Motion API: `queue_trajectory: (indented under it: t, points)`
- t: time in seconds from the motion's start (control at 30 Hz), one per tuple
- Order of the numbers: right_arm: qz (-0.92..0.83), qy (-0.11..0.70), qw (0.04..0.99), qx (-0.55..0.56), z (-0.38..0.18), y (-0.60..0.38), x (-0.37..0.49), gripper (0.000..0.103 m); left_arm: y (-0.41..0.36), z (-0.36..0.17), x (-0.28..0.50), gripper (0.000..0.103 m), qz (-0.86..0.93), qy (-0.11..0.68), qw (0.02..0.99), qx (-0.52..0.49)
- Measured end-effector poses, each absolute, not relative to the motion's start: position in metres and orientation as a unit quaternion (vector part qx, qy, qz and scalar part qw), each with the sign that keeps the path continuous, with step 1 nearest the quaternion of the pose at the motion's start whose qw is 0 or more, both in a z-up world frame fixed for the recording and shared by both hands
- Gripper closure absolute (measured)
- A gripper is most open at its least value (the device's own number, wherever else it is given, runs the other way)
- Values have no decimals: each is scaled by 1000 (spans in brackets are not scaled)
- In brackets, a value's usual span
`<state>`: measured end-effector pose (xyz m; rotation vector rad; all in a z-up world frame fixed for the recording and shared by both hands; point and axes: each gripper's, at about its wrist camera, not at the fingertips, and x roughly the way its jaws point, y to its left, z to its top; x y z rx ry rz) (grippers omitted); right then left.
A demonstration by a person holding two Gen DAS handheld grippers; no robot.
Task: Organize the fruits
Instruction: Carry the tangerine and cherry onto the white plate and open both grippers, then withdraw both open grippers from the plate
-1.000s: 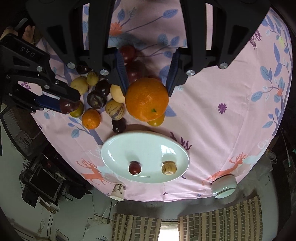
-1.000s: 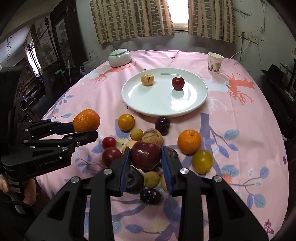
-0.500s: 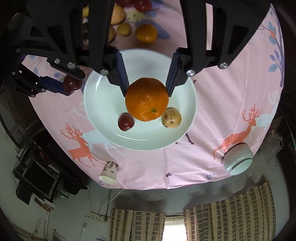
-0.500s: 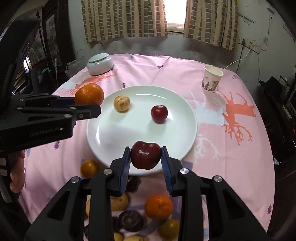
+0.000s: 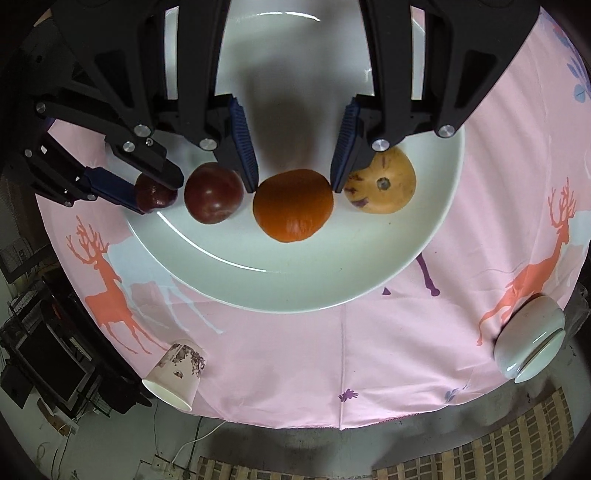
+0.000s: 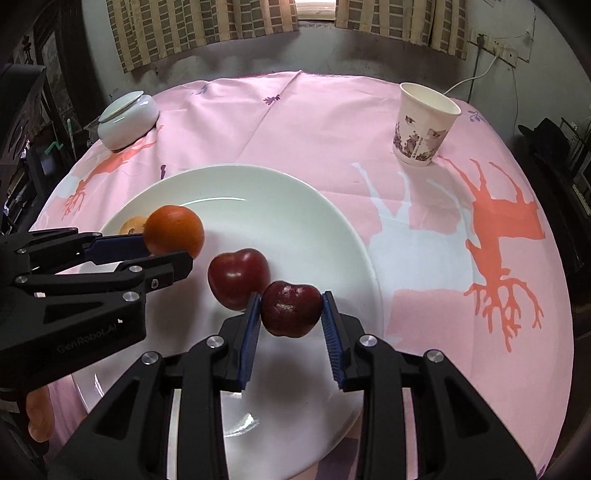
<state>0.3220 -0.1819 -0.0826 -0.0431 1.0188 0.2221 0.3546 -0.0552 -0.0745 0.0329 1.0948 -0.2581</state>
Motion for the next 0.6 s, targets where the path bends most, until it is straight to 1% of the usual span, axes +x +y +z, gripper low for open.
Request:
queue_trajectory:
  t: [0.07, 0.1, 0.13, 0.17, 0.2, 0.33, 0.37, 0.4, 0.47, 0.53, 0.57, 0.6]
  points:
    - [108, 484, 868, -24, -82, -180, 323, 68, -54, -72, 356, 66, -123, 516, 848, 15]
    - [106, 483, 869, -28, -82, -179, 325, 61, -54, -71, 357, 66, -121, 514, 849, 16]
    - [98, 477, 873, -36, -80, -179, 326, 45, -53, -69, 358, 66, -119, 512, 851, 17]
    - [93, 470, 877, -39, -78, -179, 326, 38, -52, -67, 359, 66, -117, 510, 852, 15]
    - [92, 467, 879, -41, -77, -179, 325, 37, -50, -65, 358, 66, -117, 510, 852, 11]
    - [101, 464, 879, -35, -62, -181, 313, 36, -35, -42, 343, 65, -120, 493, 862, -1]
    - [104, 460, 881, -35, -55, -182, 306, 36, -30, -33, 334, 56, -121, 485, 866, -3]
    - [107, 456, 883, -34, -49, -184, 299, 36, -25, -24, 323, 45, -120, 474, 872, -5]
    - [114, 452, 884, -29, -35, -189, 276, 36, -15, -5, 294, 37, -122, 446, 887, -4]
    - [122, 447, 886, -24, -22, -194, 248, 33, -8, 10, 259, 34, -127, 424, 897, 3]
    - [126, 444, 887, -21, -17, -197, 233, 32, -4, 15, 239, 25, -124, 415, 901, 4]
    - [130, 442, 887, -17, -13, -200, 216, 25, 0, 18, 219, 12, -121, 409, 905, 5]
